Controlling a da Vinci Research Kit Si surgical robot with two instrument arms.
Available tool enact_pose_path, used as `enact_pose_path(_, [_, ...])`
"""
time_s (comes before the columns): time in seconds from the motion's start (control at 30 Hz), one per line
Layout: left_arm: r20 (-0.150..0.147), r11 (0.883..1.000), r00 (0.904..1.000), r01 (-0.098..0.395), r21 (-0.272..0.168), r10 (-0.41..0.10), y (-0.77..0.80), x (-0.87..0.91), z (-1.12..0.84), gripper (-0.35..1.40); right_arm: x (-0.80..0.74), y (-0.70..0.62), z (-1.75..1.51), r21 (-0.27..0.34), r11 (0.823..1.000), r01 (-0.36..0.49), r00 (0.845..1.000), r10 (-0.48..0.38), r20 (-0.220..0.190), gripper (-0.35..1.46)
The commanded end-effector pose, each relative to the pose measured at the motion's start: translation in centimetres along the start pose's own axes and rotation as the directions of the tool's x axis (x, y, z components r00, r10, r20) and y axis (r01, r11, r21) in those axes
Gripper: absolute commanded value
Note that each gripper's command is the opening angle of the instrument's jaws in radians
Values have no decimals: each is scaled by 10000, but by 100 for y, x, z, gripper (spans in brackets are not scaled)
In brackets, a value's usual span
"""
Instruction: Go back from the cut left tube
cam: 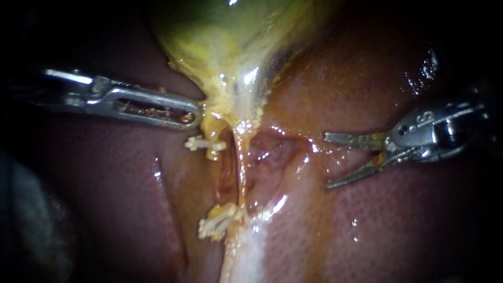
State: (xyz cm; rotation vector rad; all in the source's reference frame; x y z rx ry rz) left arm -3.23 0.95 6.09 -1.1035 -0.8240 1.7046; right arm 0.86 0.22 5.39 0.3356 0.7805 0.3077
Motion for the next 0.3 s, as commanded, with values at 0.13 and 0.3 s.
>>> enact_pose_path(0.13, [30, 10000, 10000, -22, -41, 22, 0, -2, 3, -35, 0, 0, -1, 3, 10000, -8, 10000, 8, -1, 145])
enact_pose_path(0.3, [43, 10000, 10000, -19, -58, 20, 0, -1, 1, -35, 2, 1, -1, 0, 10000, -24, 10000, 24, 1, 145])
